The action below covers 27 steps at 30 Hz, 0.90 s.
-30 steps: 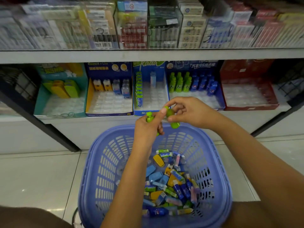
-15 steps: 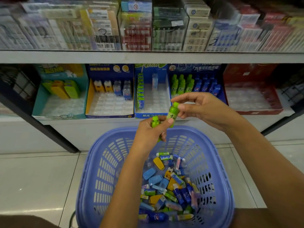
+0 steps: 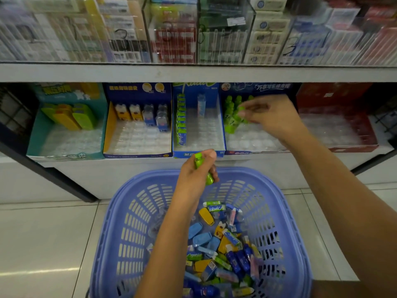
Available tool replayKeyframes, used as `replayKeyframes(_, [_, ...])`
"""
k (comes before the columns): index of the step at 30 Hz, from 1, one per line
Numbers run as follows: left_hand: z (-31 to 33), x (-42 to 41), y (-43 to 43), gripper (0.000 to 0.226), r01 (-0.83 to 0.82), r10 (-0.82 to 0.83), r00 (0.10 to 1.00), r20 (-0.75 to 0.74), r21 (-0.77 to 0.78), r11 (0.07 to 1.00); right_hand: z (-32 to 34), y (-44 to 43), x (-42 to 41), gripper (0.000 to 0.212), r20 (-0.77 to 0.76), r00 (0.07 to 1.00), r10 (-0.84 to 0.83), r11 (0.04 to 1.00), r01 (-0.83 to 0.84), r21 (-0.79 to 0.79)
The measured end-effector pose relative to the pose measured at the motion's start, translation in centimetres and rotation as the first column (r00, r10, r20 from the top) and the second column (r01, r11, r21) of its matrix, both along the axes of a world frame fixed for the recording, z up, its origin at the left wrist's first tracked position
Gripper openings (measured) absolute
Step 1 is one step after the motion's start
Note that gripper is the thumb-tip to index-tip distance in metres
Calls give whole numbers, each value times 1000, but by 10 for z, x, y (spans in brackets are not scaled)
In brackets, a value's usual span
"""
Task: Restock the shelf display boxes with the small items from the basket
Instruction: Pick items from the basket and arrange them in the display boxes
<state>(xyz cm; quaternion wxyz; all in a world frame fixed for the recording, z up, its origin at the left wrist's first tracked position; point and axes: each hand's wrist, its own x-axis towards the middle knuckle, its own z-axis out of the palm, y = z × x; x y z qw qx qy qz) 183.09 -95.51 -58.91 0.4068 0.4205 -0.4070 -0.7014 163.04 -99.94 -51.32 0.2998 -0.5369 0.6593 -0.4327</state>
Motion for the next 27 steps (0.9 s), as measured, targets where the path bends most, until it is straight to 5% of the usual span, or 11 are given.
replayKeyframes(4, [3,-1,-6,11,-19,60,976,-209,193,981,-21,-24,0,23,-172,985,-27,1000,25,-12])
replayKeyframes(10, [2,3,-10,16,51,32,943,-332,239,970,-33,-39,-4,28,-305,952,-26,1000,27,-1])
replayKeyframes(27, [11,9,6,32,226,-200,937,-288,58,973,-23,-33,1,33,-519,853,48,992,18,122])
